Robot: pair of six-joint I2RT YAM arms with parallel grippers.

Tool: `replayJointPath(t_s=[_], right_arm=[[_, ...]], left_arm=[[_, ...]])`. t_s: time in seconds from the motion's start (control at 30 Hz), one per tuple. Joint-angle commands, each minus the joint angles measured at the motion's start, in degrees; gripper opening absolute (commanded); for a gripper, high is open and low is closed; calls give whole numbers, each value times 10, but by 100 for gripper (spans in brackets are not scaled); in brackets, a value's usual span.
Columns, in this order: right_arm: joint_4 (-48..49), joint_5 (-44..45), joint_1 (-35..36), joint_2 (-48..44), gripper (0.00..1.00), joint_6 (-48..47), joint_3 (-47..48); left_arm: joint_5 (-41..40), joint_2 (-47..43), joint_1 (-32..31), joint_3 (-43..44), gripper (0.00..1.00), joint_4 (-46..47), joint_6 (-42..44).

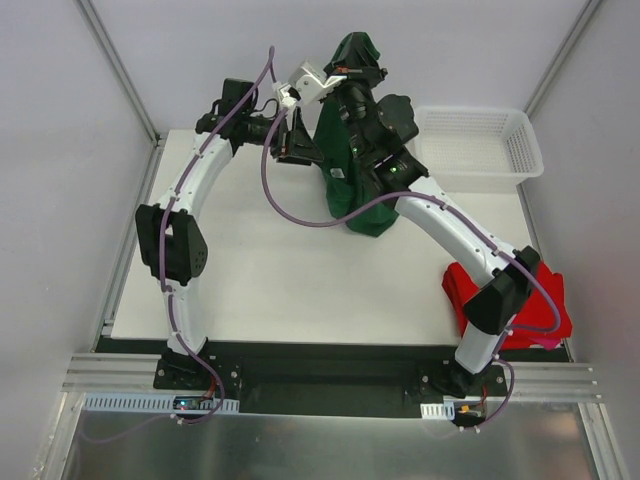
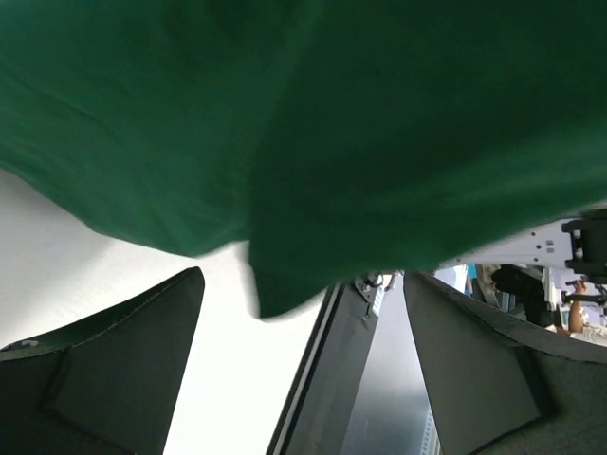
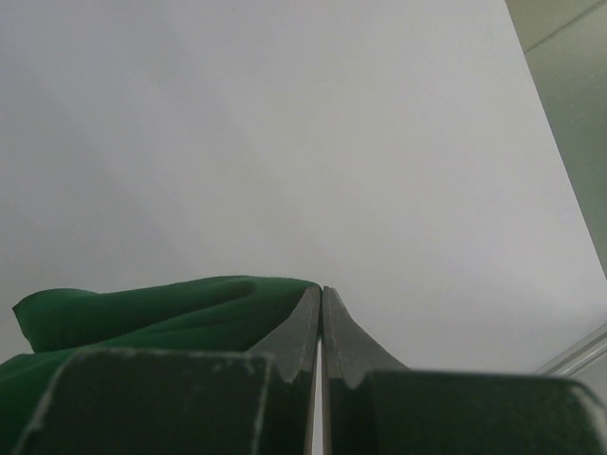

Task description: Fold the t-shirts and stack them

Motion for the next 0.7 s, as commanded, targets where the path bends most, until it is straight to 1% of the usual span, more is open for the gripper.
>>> replayJointPath(t_s=[0.0, 0.17, 0.43, 0.67], right_arm=[[45, -4, 8, -46, 1, -15, 28], [44, -13, 11, -45, 1, -24, 43], [57, -15, 10, -57, 1, -25, 1], [48, -7, 13, -55, 1, -11, 3]], left_arm=[[-13, -38, 11, -26, 87, 10, 50], [-20, -37, 11, -34, 87, 9, 57], [-25, -43, 10, -19, 87, 10, 58], [-36, -49, 5, -4, 86, 10, 78]])
